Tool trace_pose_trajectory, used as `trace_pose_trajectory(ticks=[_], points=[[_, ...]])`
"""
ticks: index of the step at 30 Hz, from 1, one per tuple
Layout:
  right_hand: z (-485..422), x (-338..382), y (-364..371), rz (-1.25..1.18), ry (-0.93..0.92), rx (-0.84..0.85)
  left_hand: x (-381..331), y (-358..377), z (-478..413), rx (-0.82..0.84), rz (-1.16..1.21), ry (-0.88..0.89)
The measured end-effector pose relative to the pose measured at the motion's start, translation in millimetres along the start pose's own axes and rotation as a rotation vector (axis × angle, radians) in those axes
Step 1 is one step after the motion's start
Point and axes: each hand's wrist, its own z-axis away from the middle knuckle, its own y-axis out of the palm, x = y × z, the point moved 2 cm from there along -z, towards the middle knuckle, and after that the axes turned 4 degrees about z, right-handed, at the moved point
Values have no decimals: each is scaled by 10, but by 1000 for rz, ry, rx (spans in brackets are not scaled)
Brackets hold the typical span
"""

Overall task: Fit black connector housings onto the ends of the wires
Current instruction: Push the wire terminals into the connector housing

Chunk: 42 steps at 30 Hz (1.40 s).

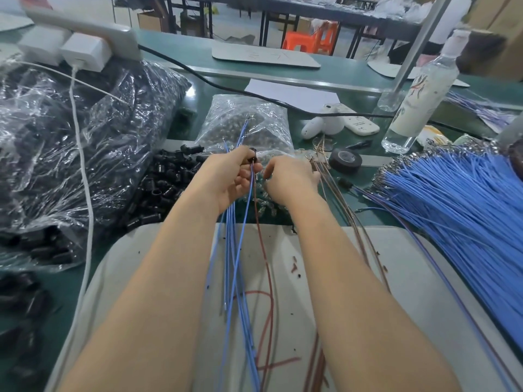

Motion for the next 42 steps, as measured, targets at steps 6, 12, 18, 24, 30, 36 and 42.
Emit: trace_pose_trajectory(ticks=[6,12,18,24,30,36,42], points=[[40,-67,26,-27,39,-45,-7,-90,97,-25,29,16],[207,-152,-54,-253,-13,-148,32,-135,216,-51,65,59],[450,-315,-169,-630,-35,-257,92,-102,324,-41,71,106],[658,-435,-41,-1201,100,-199,254,-57,413,-51,-127,313],[732,-328,45,-1112,-38,-90,441,50,491,21,-323,437],[787,-295,-30,-797,-203,-189,438,54,495,16,-416,502],[811,-351,-22,-1135,-113,-185,433,-4,478,-11,-428,533]])
